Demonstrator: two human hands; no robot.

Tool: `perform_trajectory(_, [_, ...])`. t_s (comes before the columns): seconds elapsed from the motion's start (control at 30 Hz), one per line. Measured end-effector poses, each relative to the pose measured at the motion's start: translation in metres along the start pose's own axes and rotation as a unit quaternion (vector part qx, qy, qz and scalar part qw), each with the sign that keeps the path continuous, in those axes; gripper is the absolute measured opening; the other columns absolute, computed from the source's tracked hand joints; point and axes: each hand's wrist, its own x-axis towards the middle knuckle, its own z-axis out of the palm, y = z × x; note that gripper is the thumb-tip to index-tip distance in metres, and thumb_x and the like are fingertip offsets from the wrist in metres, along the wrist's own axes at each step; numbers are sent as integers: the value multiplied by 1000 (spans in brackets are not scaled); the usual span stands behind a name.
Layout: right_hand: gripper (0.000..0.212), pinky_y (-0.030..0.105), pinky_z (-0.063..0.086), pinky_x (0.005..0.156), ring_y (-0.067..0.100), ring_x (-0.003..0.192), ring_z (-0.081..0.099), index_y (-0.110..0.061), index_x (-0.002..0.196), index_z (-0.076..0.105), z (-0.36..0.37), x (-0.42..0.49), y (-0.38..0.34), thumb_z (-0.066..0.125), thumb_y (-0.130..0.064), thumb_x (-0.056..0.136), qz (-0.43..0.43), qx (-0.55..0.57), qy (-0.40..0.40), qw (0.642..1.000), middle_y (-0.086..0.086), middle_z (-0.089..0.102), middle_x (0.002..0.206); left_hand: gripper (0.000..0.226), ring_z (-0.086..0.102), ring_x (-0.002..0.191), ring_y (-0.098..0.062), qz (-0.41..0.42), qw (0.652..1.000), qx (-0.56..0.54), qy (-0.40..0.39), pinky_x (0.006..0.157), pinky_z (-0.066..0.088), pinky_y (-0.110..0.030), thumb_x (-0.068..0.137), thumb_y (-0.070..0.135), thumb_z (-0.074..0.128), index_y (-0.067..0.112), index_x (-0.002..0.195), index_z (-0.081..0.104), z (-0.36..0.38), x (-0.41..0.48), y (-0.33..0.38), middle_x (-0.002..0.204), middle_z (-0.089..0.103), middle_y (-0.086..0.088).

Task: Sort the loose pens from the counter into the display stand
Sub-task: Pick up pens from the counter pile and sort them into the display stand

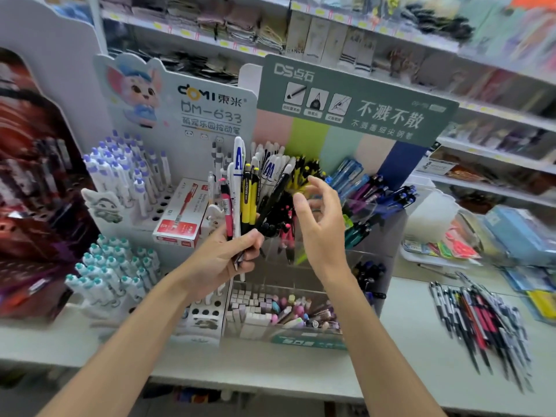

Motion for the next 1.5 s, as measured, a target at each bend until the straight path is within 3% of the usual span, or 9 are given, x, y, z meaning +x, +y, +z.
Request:
perform_trajectory(0.1, [57, 25, 53, 90, 0, 100, 62, -27, 146, 39, -4, 7, -18, 64, -28, 94, 24, 11, -110, 994, -8, 62, 117, 28, 44, 60, -11, -13, 999, -21, -29, 51, 36, -19, 89, 18, 63, 11, 114, 53, 8, 3, 1, 77, 55, -5])
perform_trajectory(0.2, [55, 38, 53, 96, 9, 105, 64, -25, 144, 43, -7, 9, -20, 65, -20, 94, -3, -4, -106, 994, -3, 67, 115, 39, 48, 59, -11, -21, 999, -13, -40, 50, 37, -19, 85, 23, 67, 11, 119, 54, 15, 6, 3, 76, 57, -5])
perform_trajectory(0.47, [51, 50, 54, 86, 27, 91, 65, -21, 142, 47, -40, 22, -5, 64, -18, 94, 18, 54, 91, 994, 13, 66, 99, 28, 38, 48, -7, 2, 984, 135, 117, 40, 28, -15, 99, 28, 54, 12, 121, 57, 37, 34, 9, 68, 60, 2])
perform_trajectory(0.7, [40, 36, 57, 75, 7, 77, 65, -21, 136, 52, -110, 50, 8, 60, -16, 96, -36, 10, 196, 980, -3, 70, 87, 14, 32, 47, -6, -1, 988, 138, 74, 37, 30, -13, 103, 25, 47, 14, 106, 56, 66, 55, 4, 68, 53, 2])
perform_trajectory(0.87, [39, 41, 58, 77, 18, 79, 67, -21, 134, 53, -103, 49, 16, 60, -17, 96, -56, -13, 142, 988, 4, 71, 90, 23, 28, 49, -7, 30, 994, 84, 70, 37, 22, -14, 101, 24, 47, 11, 118, 57, 52, 53, 7, 67, 51, 2])
perform_trajectory(1.1, [39, 49, 55, 77, 26, 82, 66, -30, 128, 44, -36, 54, 4, 62, -27, 93, -111, 26, 91, 989, 7, 67, 90, 17, 30, 49, -6, 84, 983, 111, 117, 40, 20, -15, 93, 30, 53, 19, 103, 62, 12, 19, 30, 67, 53, 3])
perform_trajectory(1.3, [30, 38, 53, 65, 25, 69, 62, -8, 121, 53, 14, 41, 9, 64, -15, 94, -181, -91, -9, 979, 10, 65, 79, 32, 32, 46, -6, 81, 983, 94, 132, 37, 24, -13, 89, 29, 54, 13, 116, 58, -3, 1, 34, 68, 52, 1])
perform_trajectory(1.43, [16, 44, 48, 88, 21, 95, 60, -7, 96, 75, 28, 28, 34, 65, -19, 93, -216, -211, -56, 952, 5, 74, 93, 30, 30, 50, -8, 59, 986, 103, 116, 38, 22, -14, 91, 26, 55, 12, 118, 57, -6, -6, 31, 70, 53, -2])
perform_trajectory(1.5, [21, 37, 47, 93, 13, 99, 59, -9, 107, 74, 20, 23, 28, 61, -22, 95, -195, -145, -20, 970, 1, 73, 102, 35, 31, 52, -9, 43, 989, 102, 93, 39, 24, -14, 91, 25, 55, 10, 122, 56, -7, -7, 29, 71, 53, -2])
